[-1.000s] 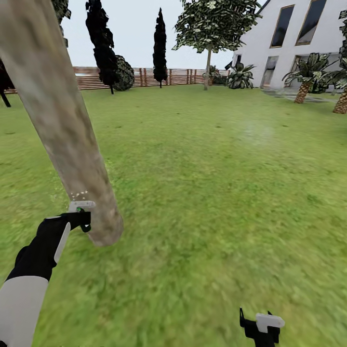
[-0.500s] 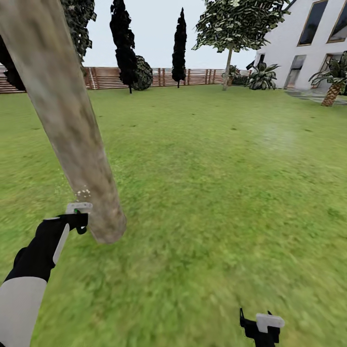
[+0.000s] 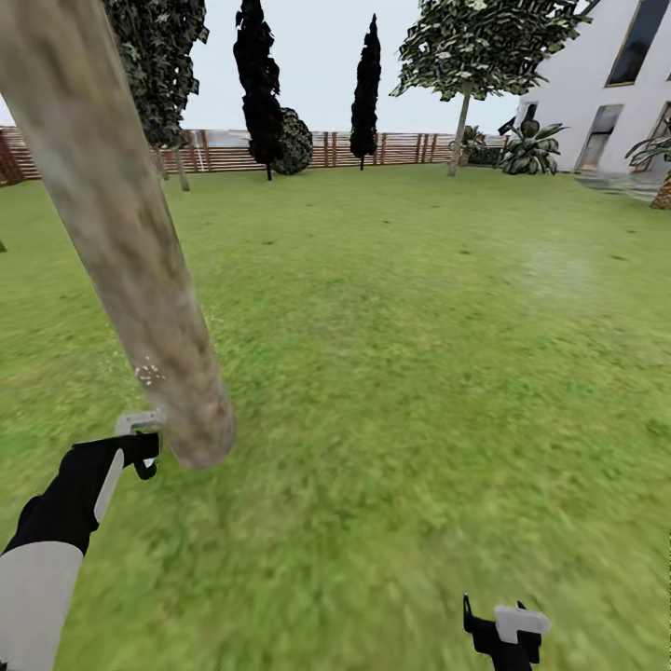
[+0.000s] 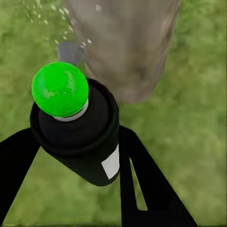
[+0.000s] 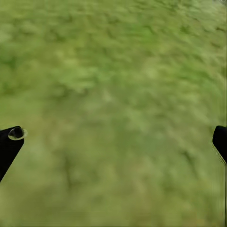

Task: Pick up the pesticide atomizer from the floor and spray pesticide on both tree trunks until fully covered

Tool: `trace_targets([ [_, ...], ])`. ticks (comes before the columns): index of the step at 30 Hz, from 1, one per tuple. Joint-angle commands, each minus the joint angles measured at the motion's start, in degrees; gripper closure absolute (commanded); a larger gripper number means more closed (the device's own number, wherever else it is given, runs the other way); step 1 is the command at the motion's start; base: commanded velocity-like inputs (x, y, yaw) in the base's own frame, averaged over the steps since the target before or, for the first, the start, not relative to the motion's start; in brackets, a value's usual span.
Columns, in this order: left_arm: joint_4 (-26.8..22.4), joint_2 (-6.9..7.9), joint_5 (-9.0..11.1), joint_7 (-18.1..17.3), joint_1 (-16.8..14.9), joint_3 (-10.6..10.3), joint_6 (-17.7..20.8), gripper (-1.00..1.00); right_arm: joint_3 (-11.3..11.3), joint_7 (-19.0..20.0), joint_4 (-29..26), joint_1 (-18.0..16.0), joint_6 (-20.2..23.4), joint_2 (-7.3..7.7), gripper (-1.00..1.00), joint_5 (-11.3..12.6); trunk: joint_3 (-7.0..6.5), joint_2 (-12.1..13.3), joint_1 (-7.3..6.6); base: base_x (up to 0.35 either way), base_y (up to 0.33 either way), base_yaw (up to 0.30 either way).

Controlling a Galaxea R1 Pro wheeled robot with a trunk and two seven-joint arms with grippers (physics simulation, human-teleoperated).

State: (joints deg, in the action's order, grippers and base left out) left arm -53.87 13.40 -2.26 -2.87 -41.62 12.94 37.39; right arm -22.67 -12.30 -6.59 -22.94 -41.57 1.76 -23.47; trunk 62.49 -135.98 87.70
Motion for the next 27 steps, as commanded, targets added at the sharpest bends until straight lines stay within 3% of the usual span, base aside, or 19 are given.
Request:
trace_targets([
  [1, 0.13, 0.63, 0.13, 0.03, 0.21, 0.10, -0.11, 1.00, -0.01, 0.00, 0.00, 0.00, 0.00, 0.00, -1.00, 0.00, 0.00, 0.00, 0.00, 0.000, -0.272, 0.041],
  [3, 1.37, 1.73, 0.11, 1.40, 1.42, 0.02, -0.86, 1.00, -0.04, 0.00, 0.00, 0.00, 0.00, 0.00, -1.00, 0.00, 0.00, 0.00, 0.00, 0.000, -0.166, 0.010],
  [4, 3.09, 1.41, 0.08, 2.02, 1.56, -0.24, -3.28, 1.00, -0.03, 0.00, 0.00, 0.00, 0.00, 0.00, -1.00, 0.00, 0.00, 0.00, 0.00, 0.000, -0.022, 0.001],
  [6, 6.22, -1.43, 0.11, 2.60, 1.50, -2.62, -5.74, 1.00, -0.03, 0.00, 0.00, 0.00, 0.00, 0.00, -1.00, 0.00, 0.00, 0.00, 0.00, 0.000, -0.002, 0.000],
  [8, 7.39, -1.77, 0.22, 3.93, 1.12, -3.21, -5.98, 1.00, -0.02, 0.00, 0.00, 0.00, 0.00, 0.00, -1.00, 0.00, 0.00, 0.00, 0.00, 0.000, 0.000, 0.000],
  [9, 7.54, -1.30, 0.24, 4.19, 0.90, -3.05, -6.04, 1.00, -0.01, 0.00, 0.00, 0.00, 0.00, 0.00, -1.00, 0.00, 0.00, 0.00, 0.00, 0.000, 0.000, 0.000],
  [11, 7.62, 1.68, 0.43, 4.33, 0.84, -2.86, -6.04, 1.00, -0.02, 0.00, 0.00, 0.00, 0.00, 0.00, -1.00, 0.00, 0.00, 0.00, 0.00, 0.000, 0.000, 0.000],
  [13, 7.77, 2.83, 0.30, 4.36, 1.30, -2.12, -6.51, 1.00, -0.02, 0.00, 0.00, 0.00, 0.00, 0.00, -1.00, 0.00, 0.00, 0.00, 0.00, 0.000, 0.000, 0.012],
  [17, 10.99, 1.39, 0.40, 4.64, 1.37, -2.16, -9.70, 1.00, -0.03, 0.00, 0.00, 0.00, 0.00, 0.00, -1.00, 0.00, 0.00, 0.00, 0.00, 0.000, 0.000, 0.224],
  [19, 11.45, -1.83, 0.23, 5.89, 1.37, -2.14, -10.17, 1.00, -0.04, 0.00, 0.00, 0.00, 0.00, 0.00, -1.00, 0.00, 0.00, 0.00, 0.00, 0.000, 0.000, 0.274],
  [20, 11.55, -2.42, 0.24, 7.14, 1.37, -2.16, -10.24, 1.00, -0.03, 0.00, 0.00, 0.00, 0.00, 0.00, -1.00, 0.00, 0.00, 0.00, 0.00, 0.000, 0.000, 0.277],
  [21, 12.26, -2.44, 0.20, 8.12, 1.37, -2.05, -10.37, 1.00, -0.06, 0.00, 0.00, 0.00, 0.00, 0.00, -1.00, 0.00, 0.00, 0.00, 0.00, 0.000, 0.000, 0.274],
  [24, 14.16, -1.86, 0.17, 8.88, 1.51, -1.78, -15.63, 1.00, -0.08, 0.00, 0.00, -0.01, 0.00, 0.00, -1.00, 0.00, 0.00, 0.00, 0.00, 0.051, -0.026, 0.076],
  [27, 14.08, -2.14, 0.23, 8.93, 1.54, -1.82, -16.36, 1.00, -0.09, 0.00, 0.00, 0.00, 0.00, 0.06, -1.00, 0.00, 0.00, 0.00, 0.00, 0.208, -0.139, 0.006],
])
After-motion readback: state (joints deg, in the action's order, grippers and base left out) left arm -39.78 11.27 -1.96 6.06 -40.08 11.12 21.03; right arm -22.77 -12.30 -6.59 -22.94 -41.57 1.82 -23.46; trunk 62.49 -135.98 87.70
